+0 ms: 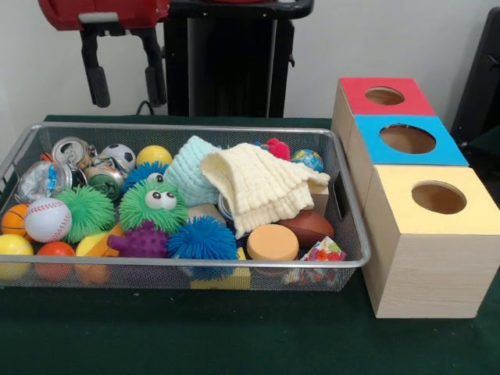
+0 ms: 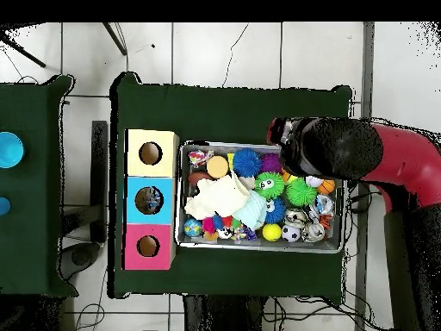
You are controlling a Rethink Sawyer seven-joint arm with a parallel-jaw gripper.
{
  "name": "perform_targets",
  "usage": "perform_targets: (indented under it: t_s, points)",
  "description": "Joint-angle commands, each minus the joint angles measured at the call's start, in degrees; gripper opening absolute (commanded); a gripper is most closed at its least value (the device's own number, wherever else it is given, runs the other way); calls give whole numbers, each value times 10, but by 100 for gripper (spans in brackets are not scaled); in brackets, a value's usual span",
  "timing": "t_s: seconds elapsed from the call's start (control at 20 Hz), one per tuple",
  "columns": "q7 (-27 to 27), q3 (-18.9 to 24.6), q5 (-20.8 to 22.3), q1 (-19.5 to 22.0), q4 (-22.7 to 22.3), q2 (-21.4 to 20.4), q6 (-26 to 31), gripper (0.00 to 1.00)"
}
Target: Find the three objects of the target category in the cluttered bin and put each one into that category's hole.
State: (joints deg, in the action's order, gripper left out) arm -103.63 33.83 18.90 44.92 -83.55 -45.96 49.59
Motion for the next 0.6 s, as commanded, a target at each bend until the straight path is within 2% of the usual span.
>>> perform_targets:
  t_s: [0.05, 0.25, 0.4, 0.6]
  points:
    - [153, 38, 37, -4, -52, -3, 29, 100]
    - [147, 39, 38, -4, -51, -3, 35, 100]
    - [120, 23, 35, -11, -45, 5, 50, 100]
    - [81, -4, 44, -23, -7, 35, 62, 100]
